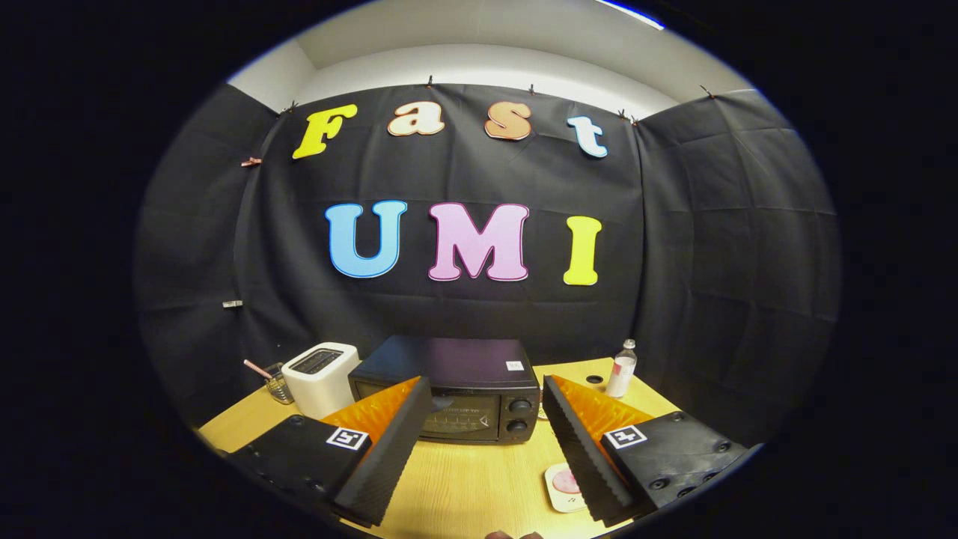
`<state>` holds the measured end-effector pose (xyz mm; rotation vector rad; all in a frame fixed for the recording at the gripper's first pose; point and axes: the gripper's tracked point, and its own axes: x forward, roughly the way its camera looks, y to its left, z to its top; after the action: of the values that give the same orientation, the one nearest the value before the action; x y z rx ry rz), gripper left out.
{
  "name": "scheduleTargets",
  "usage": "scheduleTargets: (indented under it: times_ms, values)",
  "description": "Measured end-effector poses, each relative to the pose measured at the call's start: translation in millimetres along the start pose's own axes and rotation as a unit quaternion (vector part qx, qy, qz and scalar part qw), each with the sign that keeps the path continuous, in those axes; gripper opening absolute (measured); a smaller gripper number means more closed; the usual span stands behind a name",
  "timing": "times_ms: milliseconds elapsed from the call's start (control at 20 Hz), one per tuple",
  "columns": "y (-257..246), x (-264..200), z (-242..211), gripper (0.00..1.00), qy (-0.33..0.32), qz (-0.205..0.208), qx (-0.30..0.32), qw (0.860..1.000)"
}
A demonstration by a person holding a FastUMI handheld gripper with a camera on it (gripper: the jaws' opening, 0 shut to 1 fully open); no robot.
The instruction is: Open the toaster oven, put the food inside, and close the toaster oven door.
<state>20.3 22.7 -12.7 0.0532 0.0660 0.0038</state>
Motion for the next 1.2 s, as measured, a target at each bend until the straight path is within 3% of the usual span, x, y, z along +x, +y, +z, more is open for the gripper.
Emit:
scheduleTargets:
  times_ms: [500, 1200]
  values:
    - [44.7, 75.7, -17.1, 0.99, 0.019, 0.004, 0.008, 1.000]
    - [98.7, 185.6, -120.1, 0.99, 0.111, -0.001, -0.005, 0.994]
